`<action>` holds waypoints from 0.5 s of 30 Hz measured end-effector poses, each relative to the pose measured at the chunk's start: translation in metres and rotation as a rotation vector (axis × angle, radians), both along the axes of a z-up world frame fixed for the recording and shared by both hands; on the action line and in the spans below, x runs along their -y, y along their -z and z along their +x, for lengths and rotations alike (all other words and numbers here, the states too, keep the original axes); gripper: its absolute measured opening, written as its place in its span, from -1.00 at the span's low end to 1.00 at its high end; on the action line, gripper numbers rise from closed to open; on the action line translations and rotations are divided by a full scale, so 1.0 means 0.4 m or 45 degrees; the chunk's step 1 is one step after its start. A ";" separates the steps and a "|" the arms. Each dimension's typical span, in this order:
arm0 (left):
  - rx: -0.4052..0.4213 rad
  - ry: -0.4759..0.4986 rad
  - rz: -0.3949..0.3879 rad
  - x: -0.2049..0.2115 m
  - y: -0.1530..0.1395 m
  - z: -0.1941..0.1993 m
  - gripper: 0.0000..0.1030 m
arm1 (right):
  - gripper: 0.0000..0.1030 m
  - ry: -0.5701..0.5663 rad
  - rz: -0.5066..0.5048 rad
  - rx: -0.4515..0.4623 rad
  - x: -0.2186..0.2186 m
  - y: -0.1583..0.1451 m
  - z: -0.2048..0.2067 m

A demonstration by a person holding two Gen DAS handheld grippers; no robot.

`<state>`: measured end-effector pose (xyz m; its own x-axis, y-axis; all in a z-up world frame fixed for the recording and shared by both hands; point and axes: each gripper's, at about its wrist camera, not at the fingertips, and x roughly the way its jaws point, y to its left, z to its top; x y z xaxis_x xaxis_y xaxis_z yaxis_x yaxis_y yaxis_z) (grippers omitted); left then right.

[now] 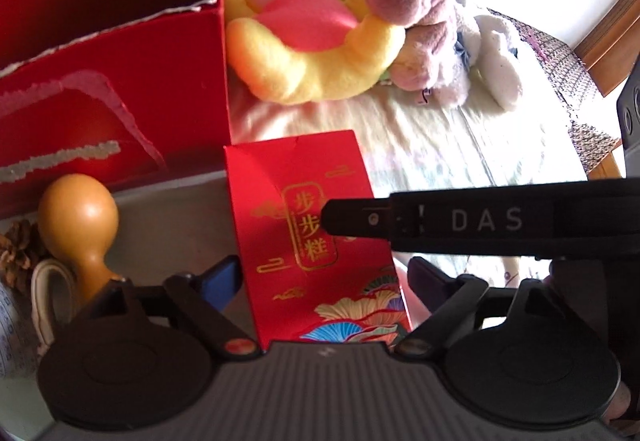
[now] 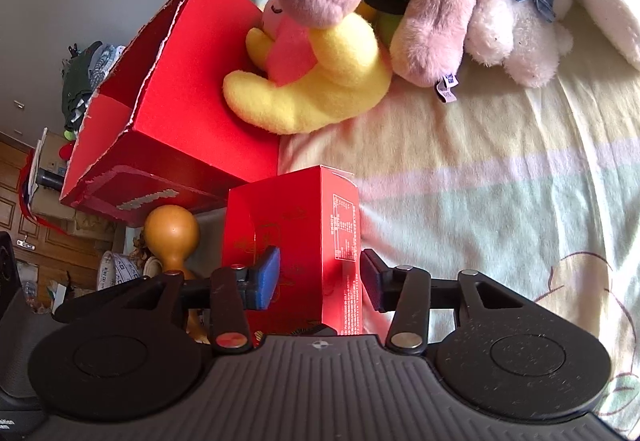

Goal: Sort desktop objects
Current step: 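Grasp the red gold-printed packet with the left gripper and lift it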

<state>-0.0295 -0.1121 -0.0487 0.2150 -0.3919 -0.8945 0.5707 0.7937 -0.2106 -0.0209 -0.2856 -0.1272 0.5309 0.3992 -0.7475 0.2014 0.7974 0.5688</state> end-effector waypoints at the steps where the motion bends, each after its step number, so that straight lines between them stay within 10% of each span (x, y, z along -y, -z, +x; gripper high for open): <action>1: 0.008 0.003 0.007 0.021 0.003 0.006 0.66 | -0.09 -0.005 0.018 -0.023 -0.012 -0.001 -0.006; 15: 0.255 0.276 -0.033 0.221 -0.100 -0.073 0.64 | -0.09 0.175 -0.113 0.157 0.082 -0.121 -0.103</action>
